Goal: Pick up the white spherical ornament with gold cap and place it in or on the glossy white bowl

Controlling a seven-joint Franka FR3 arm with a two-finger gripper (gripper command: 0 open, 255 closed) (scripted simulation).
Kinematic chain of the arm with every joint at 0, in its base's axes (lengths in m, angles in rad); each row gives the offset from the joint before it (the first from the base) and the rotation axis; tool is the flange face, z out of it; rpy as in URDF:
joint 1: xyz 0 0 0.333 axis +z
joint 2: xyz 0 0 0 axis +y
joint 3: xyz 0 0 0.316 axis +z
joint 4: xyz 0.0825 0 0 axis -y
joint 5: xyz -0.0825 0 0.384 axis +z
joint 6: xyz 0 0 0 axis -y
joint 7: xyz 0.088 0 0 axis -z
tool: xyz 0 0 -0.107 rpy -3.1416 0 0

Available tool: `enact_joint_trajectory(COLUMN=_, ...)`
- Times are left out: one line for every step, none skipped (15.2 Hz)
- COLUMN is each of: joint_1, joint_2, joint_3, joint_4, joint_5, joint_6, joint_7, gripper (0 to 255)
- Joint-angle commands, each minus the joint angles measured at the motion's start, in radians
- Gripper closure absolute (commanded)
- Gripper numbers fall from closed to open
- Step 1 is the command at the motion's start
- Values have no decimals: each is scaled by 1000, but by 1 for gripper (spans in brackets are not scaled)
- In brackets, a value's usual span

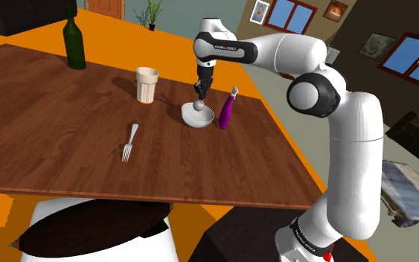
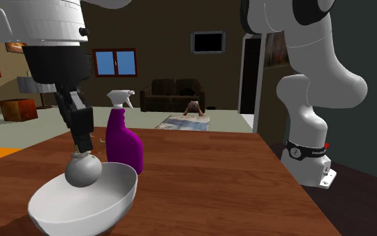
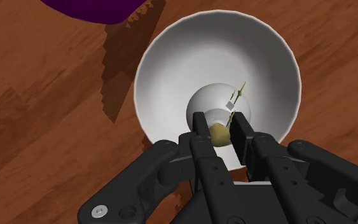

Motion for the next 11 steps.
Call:
enact_joint_trajectory(joint_1=-1, joint_2=1, joint_3=0, joint_4=-10, joint_5=0, joint_6=11, joint_7=0, gripper=255)
enact_joint_trajectory(joint_1=-1, joint_2=1, joint_3=0, joint_4=-10, joint_5=0, joint_6=11, joint_7=0, gripper=255)
enact_joint_trajectory(joint_1=-1, joint_2=1, joint_3=0, joint_4=-9, joint_5=0, joint_6=11, joint_7=0, gripper=255)
enact_joint_trajectory(joint_1=-1, joint_2=1, joint_3=0, joint_4=-9, joint_5=0, joint_6=11, joint_7=0, gripper=255)
enact_joint_trajectory(joint_1=-1, joint_2=1, joint_3=0, joint_4=-9, joint_5=0, joint_6=11, joint_7=0, gripper=255)
enact_joint_trajectory(joint_1=-1, joint_2=1, joint_3=0, joint_4=-9, joint_5=0, joint_6=11, joint_7=0, gripper=255)
enact_joint_trajectory(joint_1=-1, joint_2=1, joint_3=0, joint_4=-9, joint_5=0, joint_6=11, joint_7=0, gripper=255)
enact_joint_trajectory(joint_1=-1, joint_2=1, joint_3=0, joint_4=-9, joint_5=0, joint_6=11, joint_7=0, gripper=0)
enact_joint_trajectory(joint_1=-1, joint_2=1, joint_3=0, joint_4=-9, joint_5=0, joint_6=11, joint_7=0, gripper=0)
enact_joint_trajectory(joint_1=-1, joint_2=1, joint_3=0, joint_4=-9, joint_5=0, joint_6=11, joint_7=0, gripper=0)
enact_joint_trajectory(joint_1=-1, joint_2=1, joint_3=0, joint_4=-9, joint_5=0, joint_6=11, joint_7=0, gripper=0)
